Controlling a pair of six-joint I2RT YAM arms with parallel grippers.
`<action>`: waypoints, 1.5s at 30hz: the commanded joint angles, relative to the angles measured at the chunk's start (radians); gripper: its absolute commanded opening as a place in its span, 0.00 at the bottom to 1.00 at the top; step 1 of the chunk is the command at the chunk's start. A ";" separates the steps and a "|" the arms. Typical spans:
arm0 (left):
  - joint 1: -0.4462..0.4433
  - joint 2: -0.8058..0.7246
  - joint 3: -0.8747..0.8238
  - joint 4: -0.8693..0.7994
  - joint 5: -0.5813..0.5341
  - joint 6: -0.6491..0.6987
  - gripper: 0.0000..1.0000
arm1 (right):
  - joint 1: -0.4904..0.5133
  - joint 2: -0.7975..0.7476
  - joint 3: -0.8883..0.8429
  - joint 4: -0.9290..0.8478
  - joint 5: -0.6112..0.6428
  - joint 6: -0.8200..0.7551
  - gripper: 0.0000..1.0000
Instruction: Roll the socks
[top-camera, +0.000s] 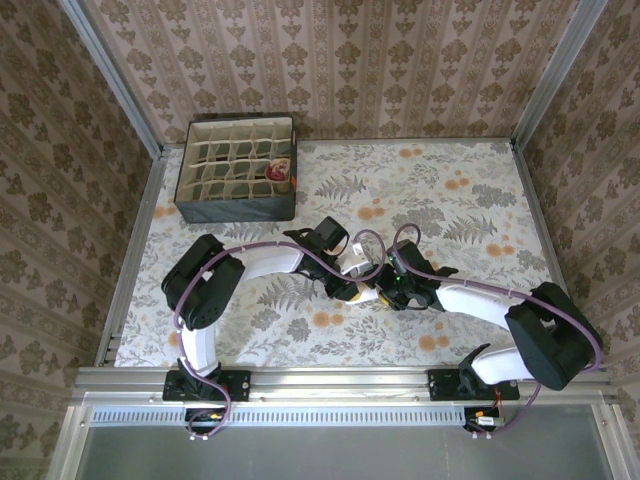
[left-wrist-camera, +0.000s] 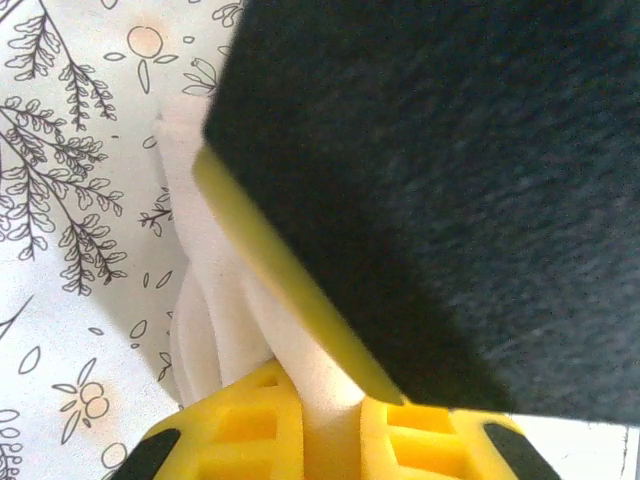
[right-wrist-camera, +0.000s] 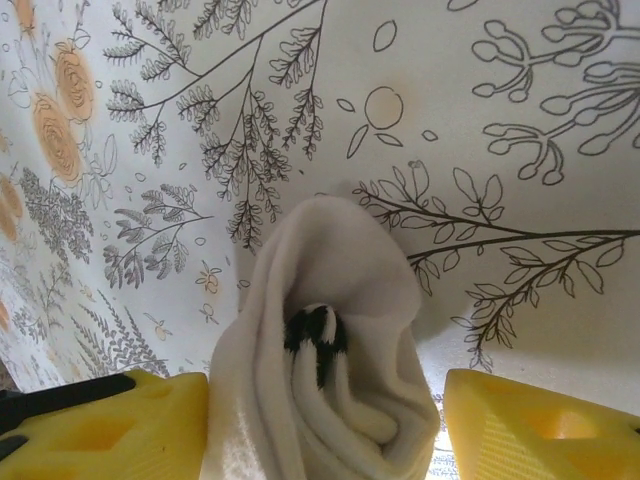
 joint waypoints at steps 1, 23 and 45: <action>-0.007 0.048 -0.038 -0.041 -0.022 -0.025 0.06 | 0.004 0.050 -0.006 0.038 -0.018 0.062 0.65; 0.023 -0.310 -0.309 0.320 -0.149 0.070 1.00 | 0.006 0.017 0.139 0.004 0.011 -0.593 0.00; 0.194 -0.553 -0.472 0.673 0.141 -0.110 0.98 | 0.049 -0.232 0.281 -0.100 -0.135 -1.443 0.00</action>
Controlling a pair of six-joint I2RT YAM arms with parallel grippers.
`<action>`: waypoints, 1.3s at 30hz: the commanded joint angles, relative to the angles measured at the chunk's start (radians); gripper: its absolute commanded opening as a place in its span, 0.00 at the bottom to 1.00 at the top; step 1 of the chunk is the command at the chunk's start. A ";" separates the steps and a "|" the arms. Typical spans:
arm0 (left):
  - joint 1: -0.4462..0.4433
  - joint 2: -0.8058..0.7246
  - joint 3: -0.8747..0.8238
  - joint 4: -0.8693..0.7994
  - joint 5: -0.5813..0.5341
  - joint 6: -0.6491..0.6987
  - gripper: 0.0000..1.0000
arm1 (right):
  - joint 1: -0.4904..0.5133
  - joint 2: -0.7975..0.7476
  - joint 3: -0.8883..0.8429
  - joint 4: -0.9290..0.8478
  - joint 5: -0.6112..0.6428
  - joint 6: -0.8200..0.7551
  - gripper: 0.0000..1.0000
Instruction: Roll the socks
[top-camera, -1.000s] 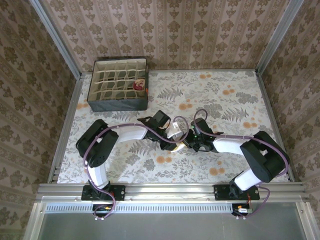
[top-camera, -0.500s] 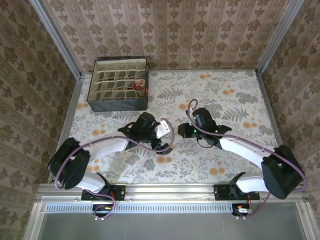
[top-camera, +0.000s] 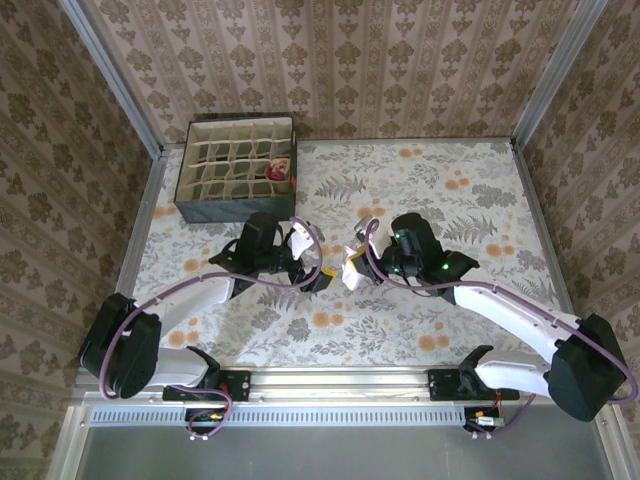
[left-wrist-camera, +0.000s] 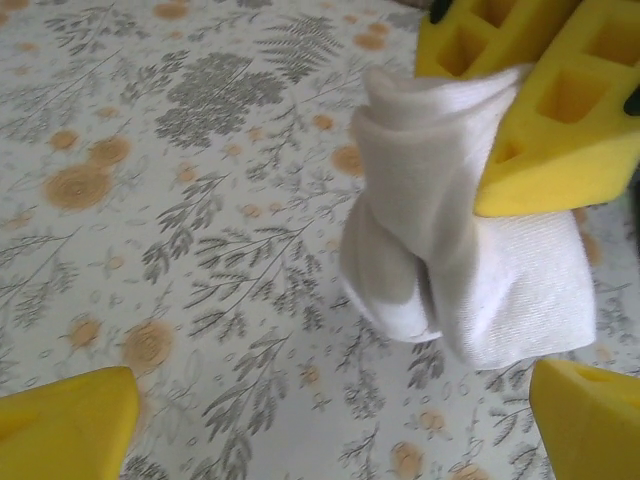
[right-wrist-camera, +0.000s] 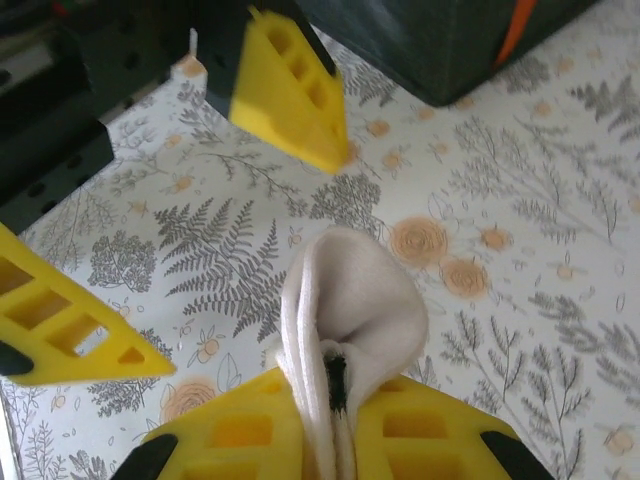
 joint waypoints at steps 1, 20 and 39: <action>-0.029 0.013 -0.012 0.163 0.078 -0.082 0.98 | 0.010 -0.020 0.041 0.006 -0.034 -0.095 0.00; -0.114 0.123 0.083 0.223 0.023 -0.203 0.67 | 0.072 0.109 0.207 -0.065 0.235 0.019 0.00; -0.124 0.078 0.099 0.127 -0.184 -0.099 0.12 | 0.085 0.162 0.279 -0.120 0.236 0.210 0.20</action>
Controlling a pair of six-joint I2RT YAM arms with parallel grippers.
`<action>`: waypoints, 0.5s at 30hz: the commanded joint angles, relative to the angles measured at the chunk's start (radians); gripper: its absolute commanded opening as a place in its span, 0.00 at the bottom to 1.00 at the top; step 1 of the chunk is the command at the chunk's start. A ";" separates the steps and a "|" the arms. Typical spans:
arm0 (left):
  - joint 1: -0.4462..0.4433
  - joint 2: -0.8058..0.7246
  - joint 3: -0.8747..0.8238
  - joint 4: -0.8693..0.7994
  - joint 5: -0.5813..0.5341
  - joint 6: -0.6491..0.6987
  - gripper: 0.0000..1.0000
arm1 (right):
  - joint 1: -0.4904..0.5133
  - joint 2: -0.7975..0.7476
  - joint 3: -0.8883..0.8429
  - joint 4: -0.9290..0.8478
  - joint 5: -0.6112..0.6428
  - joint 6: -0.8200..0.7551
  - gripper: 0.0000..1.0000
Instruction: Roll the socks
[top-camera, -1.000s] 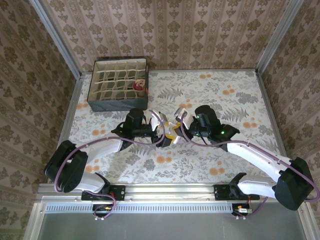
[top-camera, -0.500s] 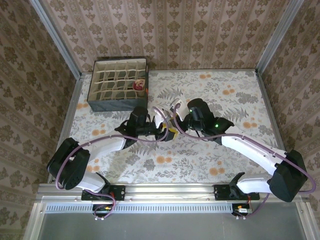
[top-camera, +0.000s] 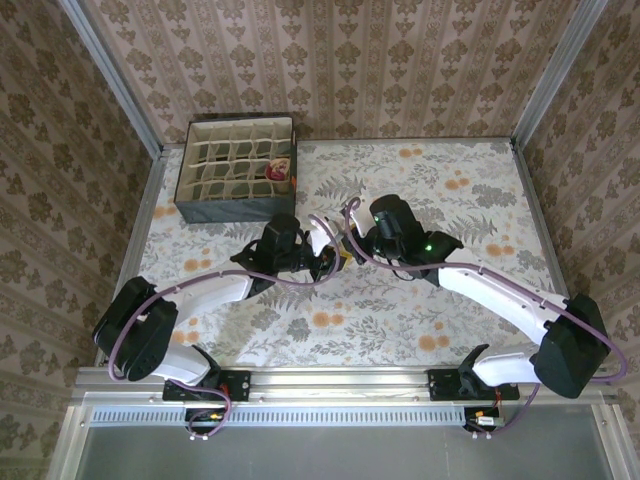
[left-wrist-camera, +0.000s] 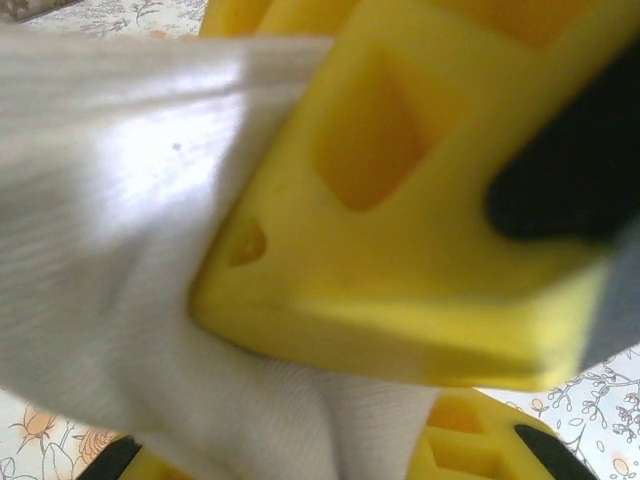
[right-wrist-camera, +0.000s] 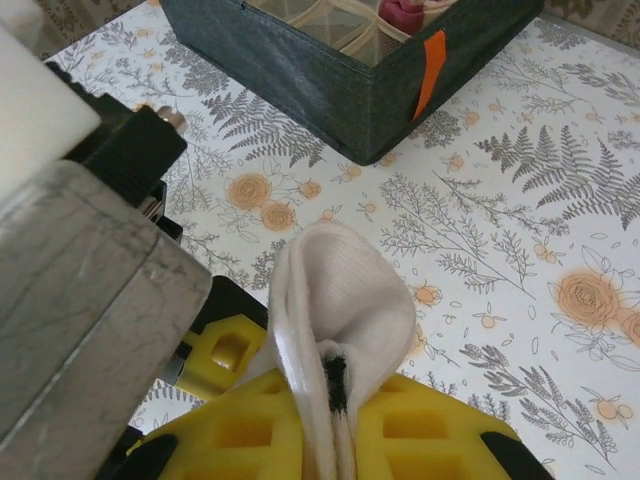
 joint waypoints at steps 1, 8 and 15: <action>0.007 -0.031 0.020 0.006 -0.016 0.025 0.11 | 0.008 0.017 0.055 -0.027 -0.008 0.061 0.29; 0.129 -0.073 -0.007 0.001 0.007 -0.010 0.11 | -0.018 0.041 0.175 -0.076 -0.013 0.141 0.57; 0.350 -0.104 0.027 -0.087 0.102 0.021 0.10 | -0.105 0.177 0.357 -0.109 -0.113 0.291 0.61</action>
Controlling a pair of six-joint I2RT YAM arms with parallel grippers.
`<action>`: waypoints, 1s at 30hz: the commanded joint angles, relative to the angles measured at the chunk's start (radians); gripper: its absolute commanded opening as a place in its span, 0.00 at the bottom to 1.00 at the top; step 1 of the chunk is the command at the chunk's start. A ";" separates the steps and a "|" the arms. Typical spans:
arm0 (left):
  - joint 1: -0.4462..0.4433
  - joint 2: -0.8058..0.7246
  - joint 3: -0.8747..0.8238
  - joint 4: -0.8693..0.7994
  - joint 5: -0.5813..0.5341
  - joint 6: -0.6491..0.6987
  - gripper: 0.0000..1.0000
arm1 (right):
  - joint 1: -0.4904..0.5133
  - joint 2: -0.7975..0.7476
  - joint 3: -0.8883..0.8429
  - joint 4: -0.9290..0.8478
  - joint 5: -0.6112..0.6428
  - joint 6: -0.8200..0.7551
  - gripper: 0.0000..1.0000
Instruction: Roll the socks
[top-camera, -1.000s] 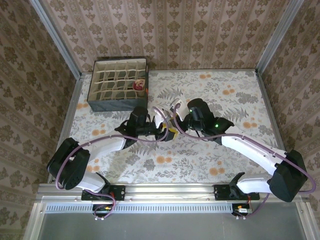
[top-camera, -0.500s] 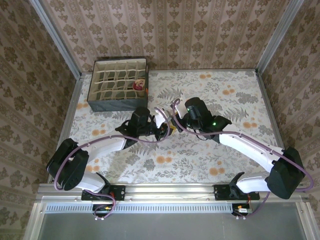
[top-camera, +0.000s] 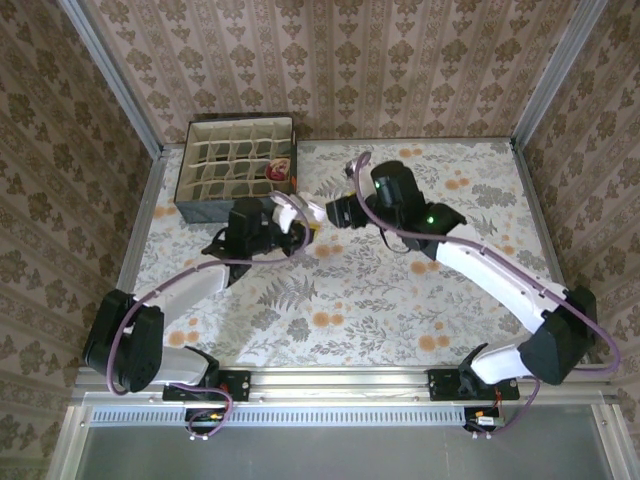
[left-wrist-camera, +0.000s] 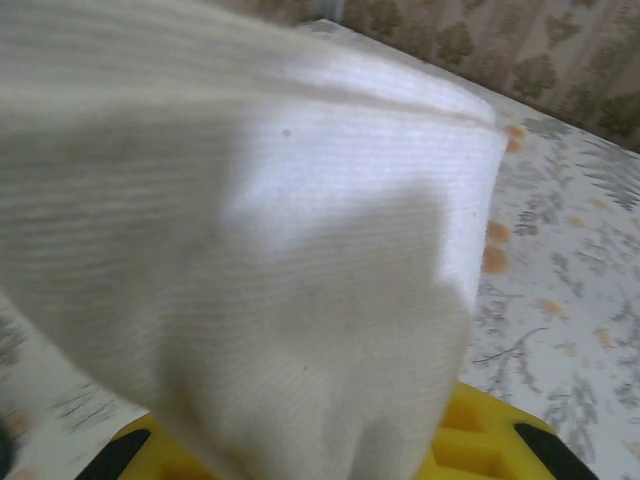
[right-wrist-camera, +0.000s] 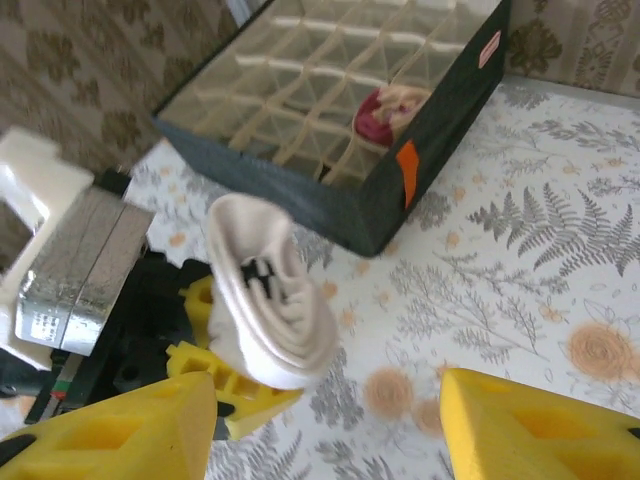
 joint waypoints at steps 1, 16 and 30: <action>0.107 -0.017 0.035 -0.048 0.088 0.028 0.10 | -0.034 0.097 0.098 -0.037 -0.098 0.107 0.62; 0.292 0.095 0.105 0.035 0.363 0.046 0.06 | -0.002 0.598 0.669 -0.143 -0.440 0.153 0.71; 0.312 0.142 0.142 0.030 0.398 0.078 0.06 | 0.017 0.841 0.968 -0.379 -0.447 0.114 0.72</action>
